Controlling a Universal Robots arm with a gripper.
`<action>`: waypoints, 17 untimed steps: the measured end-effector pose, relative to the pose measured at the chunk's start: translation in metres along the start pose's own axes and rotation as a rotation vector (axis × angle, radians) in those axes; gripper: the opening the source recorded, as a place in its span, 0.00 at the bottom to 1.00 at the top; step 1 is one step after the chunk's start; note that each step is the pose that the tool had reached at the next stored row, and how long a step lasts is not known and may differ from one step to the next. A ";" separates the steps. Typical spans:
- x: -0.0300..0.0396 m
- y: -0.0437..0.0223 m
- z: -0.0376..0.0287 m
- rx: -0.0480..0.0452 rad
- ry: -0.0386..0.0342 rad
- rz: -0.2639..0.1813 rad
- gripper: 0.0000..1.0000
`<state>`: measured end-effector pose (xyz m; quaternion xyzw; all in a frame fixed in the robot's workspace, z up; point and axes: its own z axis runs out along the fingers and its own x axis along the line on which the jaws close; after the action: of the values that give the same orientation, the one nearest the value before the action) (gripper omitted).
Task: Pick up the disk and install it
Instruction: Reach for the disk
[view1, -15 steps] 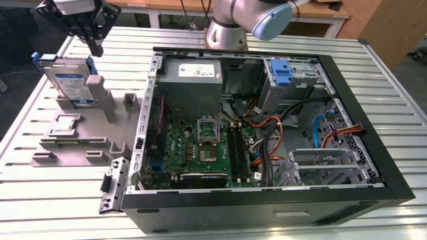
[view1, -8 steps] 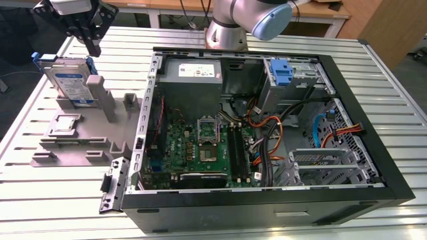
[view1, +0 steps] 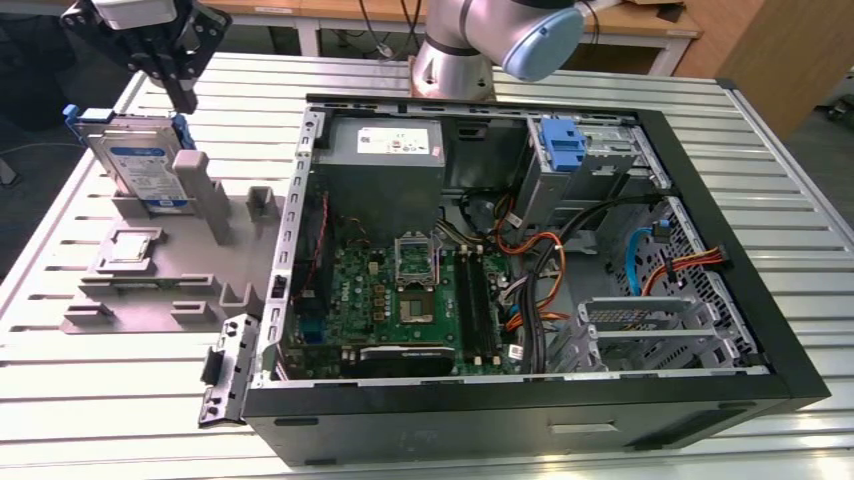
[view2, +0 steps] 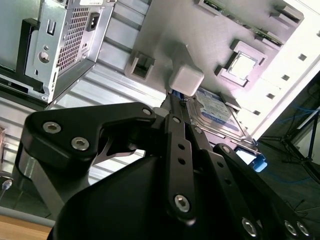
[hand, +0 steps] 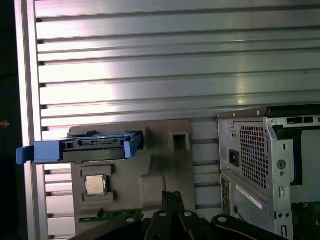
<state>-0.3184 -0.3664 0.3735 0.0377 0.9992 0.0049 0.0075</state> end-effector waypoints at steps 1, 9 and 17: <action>0.0008 0.0003 0.0002 -0.0001 -0.0001 0.000 0.10; 0.0108 0.0019 0.0006 0.0000 0.0000 0.000 0.10; 0.0192 0.0022 0.0018 0.0002 0.0036 0.000 0.10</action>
<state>-0.3374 -0.3627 0.3715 0.0378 0.9993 0.0049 0.0057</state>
